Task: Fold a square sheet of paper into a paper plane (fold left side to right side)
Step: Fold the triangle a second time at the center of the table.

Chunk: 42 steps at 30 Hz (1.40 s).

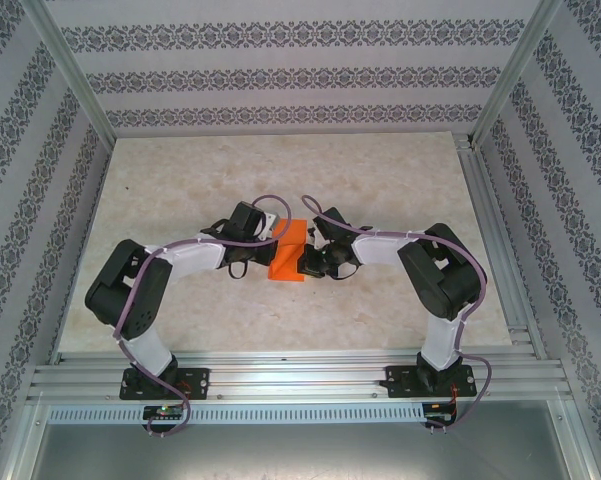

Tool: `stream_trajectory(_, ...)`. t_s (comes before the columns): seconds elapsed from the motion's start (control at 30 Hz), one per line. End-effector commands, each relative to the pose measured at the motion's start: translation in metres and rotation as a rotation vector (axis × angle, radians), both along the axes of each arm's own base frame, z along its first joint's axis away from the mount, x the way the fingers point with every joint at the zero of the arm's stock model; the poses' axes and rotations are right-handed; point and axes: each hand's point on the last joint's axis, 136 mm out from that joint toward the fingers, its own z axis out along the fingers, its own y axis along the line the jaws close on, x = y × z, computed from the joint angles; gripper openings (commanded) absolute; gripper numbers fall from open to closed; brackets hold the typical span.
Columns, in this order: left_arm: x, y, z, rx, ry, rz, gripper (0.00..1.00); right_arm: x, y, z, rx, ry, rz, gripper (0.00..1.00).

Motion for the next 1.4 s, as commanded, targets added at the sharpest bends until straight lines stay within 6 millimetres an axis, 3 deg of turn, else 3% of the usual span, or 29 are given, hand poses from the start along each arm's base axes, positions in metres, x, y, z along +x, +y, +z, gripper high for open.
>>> stream_trajectory(0.0, 0.014, -0.004, 0.003, -0.012, -0.030, -0.008, 0.00, -0.019, -0.021, -0.032, -0.136, 0.052, 0.009, 0.05)
stream_trajectory(0.83, 0.030, -0.001, -0.013, 0.048, -0.026, 0.012, 0.00, -0.024, -0.022, -0.037, -0.146, 0.062, 0.021, 0.05)
stream_trajectory(1.37, 0.018, 0.010, -0.030, 0.080, 0.008, 0.026, 0.00, -0.024, -0.021, -0.037, -0.147, 0.061, 0.023, 0.05)
